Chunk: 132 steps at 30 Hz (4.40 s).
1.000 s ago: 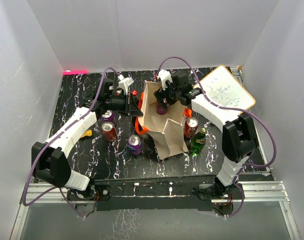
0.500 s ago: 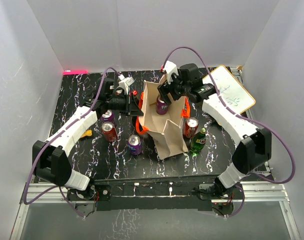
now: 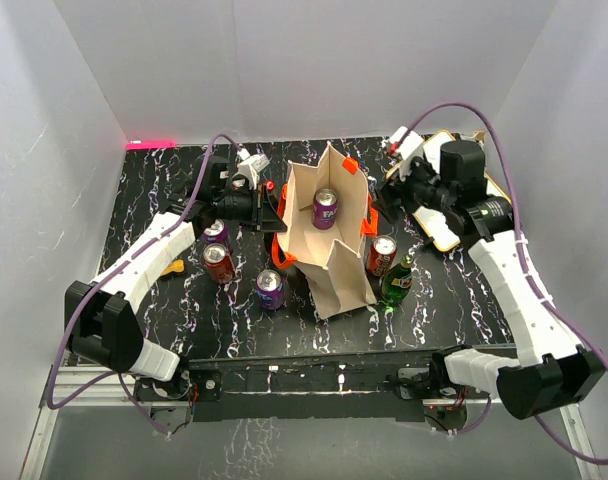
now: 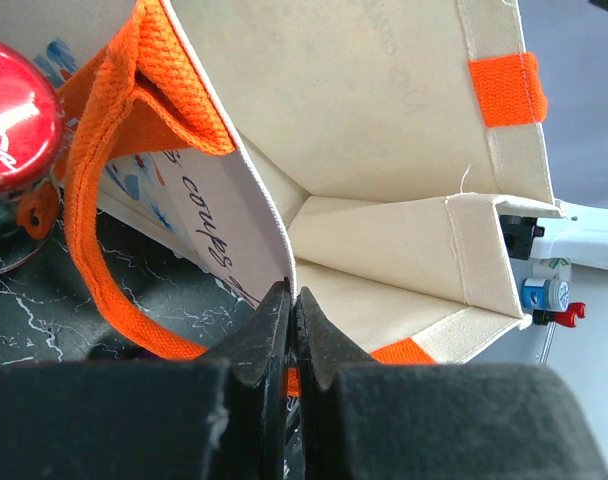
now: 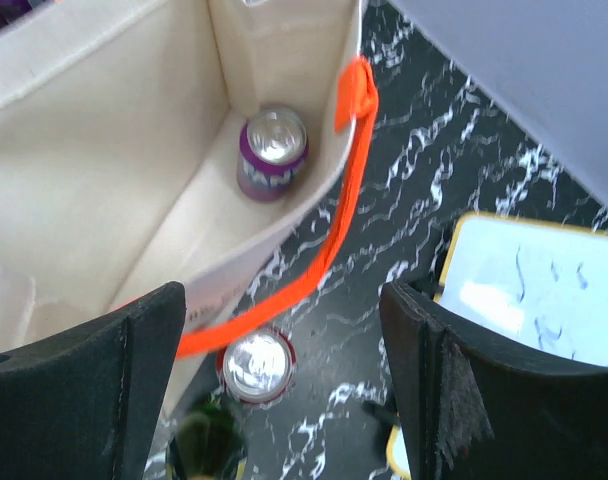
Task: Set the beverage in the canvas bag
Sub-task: Pick up the drink from the center of the board, then place the drink in the canvas bag.
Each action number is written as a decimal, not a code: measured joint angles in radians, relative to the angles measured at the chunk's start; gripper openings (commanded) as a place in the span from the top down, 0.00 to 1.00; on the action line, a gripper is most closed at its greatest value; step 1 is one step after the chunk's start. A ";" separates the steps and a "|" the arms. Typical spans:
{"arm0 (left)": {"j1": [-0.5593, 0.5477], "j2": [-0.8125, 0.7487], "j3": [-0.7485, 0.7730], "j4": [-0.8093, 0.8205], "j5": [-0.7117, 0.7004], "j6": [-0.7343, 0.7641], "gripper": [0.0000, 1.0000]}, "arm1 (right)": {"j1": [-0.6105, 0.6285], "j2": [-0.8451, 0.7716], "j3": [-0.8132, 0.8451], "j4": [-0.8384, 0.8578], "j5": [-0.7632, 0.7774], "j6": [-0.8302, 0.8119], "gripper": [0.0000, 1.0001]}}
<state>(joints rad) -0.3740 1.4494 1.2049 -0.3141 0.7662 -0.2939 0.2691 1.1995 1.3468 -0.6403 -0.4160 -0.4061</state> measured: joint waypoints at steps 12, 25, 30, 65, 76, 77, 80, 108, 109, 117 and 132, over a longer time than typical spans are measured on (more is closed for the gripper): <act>0.000 0.000 0.000 0.000 0.000 0.007 1.00 | -0.232 -0.106 -0.196 -0.048 0.007 0.061 0.21; 0.000 -0.003 0.000 0.000 -0.008 0.010 1.00 | -0.229 0.079 -0.221 -0.097 -0.101 0.031 0.18; 0.000 -0.004 0.000 0.000 -0.010 0.011 1.00 | -0.193 0.131 -0.248 -0.093 -0.111 0.005 0.15; 0.000 -0.005 0.000 0.000 -0.013 0.018 1.00 | -0.134 0.183 -0.391 0.107 0.056 0.035 0.91; 0.000 -0.005 0.000 0.002 -0.013 0.014 1.00 | -0.135 0.148 -0.113 0.061 0.186 0.052 0.92; 0.000 -0.005 -0.001 0.004 -0.011 0.013 1.00 | -0.135 0.144 -0.079 0.057 0.185 0.055 0.92; 0.000 -0.004 -0.001 0.013 -0.005 0.010 1.00 | -0.135 0.141 0.032 0.037 0.171 0.066 0.92; -0.001 0.021 -0.004 0.048 0.077 0.027 1.00 | 0.145 0.330 0.292 -0.182 -0.264 -0.015 0.92; -0.001 0.021 -0.008 0.051 0.080 0.029 1.00 | 0.143 0.343 0.292 -0.181 -0.258 -0.019 0.92; -0.001 0.042 -0.012 0.056 0.118 0.029 1.00 | 0.149 0.475 0.320 -0.180 -0.214 -0.075 0.92; -0.001 0.087 0.000 0.052 0.180 0.018 1.00 | 0.226 0.615 0.390 -0.167 -0.102 -0.151 0.92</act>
<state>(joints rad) -0.3752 1.5364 1.2053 -0.2623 0.9466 -0.2760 0.4953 1.8145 1.7370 -0.8074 -0.5179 -0.5568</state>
